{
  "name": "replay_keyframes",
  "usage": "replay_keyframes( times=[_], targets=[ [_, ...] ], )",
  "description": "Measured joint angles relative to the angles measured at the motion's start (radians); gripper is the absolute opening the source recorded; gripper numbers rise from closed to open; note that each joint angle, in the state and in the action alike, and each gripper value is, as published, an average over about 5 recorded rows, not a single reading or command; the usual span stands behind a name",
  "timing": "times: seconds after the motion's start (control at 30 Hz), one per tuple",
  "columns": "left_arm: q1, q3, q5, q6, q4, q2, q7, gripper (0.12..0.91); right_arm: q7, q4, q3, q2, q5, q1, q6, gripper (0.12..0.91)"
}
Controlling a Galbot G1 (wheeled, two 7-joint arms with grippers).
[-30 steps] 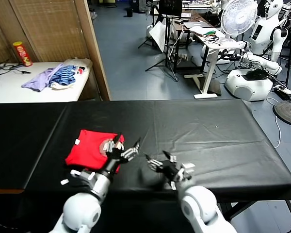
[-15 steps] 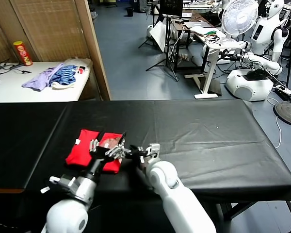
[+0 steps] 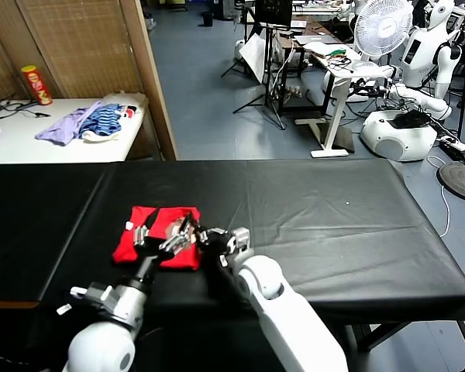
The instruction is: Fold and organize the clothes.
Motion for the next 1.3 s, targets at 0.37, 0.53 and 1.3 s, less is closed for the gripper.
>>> replay_keyframes(
  times=[0.37,0.53,1.3],
  targets=[
    [0.018,-0.023,-0.007,0.016,0.072,0.031,-0.044,0.798,-0.074,0.107,0.072,-0.313,-0.336,-0.063,0.236,0.359],
    [0.032,-0.009,-0.017,-0.004,0.106,0.046,-0.063,0.798,-0.038,0.201,0.140,-0.419,-0.399,-0.157,0.345,0.642],
    [0.235,-0.022,-0.079,0.061,0.017,0.170,-0.183,0.798,0.385,0.742,0.390,-0.240,-0.228,-1.023,0.315,0.798]
  ],
)
